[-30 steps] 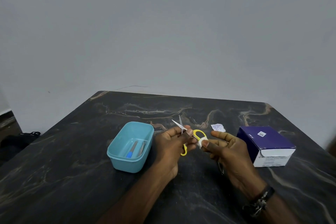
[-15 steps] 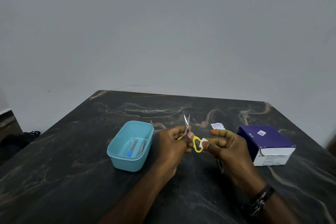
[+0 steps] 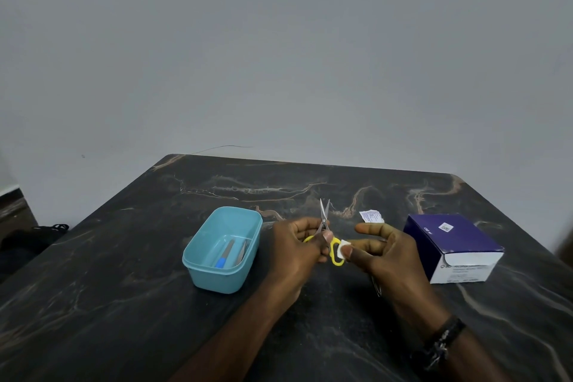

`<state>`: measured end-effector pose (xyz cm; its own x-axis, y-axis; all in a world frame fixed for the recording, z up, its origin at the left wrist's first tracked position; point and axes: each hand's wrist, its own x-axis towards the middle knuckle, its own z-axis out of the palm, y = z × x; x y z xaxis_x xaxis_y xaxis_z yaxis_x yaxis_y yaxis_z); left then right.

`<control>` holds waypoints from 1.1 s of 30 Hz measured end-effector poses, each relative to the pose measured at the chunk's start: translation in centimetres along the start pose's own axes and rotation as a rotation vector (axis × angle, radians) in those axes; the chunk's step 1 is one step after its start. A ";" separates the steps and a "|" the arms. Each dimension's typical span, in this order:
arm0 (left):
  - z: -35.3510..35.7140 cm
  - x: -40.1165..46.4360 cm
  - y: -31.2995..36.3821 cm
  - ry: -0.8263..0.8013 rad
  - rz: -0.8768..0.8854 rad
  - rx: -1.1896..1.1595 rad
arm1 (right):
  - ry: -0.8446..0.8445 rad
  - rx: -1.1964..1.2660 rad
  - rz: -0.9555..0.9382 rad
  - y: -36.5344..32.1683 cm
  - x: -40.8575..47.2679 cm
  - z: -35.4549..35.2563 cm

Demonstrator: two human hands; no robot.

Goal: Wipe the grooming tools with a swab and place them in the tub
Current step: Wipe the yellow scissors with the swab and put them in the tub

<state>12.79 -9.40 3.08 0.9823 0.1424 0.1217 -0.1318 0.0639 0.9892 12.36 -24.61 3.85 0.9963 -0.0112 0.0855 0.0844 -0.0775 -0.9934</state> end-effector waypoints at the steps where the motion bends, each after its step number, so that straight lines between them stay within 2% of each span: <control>1: 0.0 0.0 0.0 0.017 0.013 -0.003 | -0.009 -0.011 0.006 0.0 0.0 0.1; 5: -0.1 0.0 0.2 0.052 0.034 -0.012 | -0.040 -0.071 0.022 -0.3 -0.3 0.3; 10: -0.1 -0.1 0.1 -0.055 0.019 0.067 | -0.004 -0.085 0.003 -0.4 -0.4 0.2; 25: 0.4 -0.4 -0.1 -0.166 -0.004 0.022 | 0.070 0.085 -0.043 -0.4 -0.2 -0.1; 33: 0.2 -0.4 -0.2 -0.235 0.018 0.057 | 0.074 0.094 -0.048 -0.4 -0.1 -0.2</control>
<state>12.42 -9.69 2.87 0.9847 -0.0911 0.1484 -0.1484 0.0068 0.9889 12.22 -24.79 4.27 0.9873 -0.0837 0.1351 0.1367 0.0140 -0.9905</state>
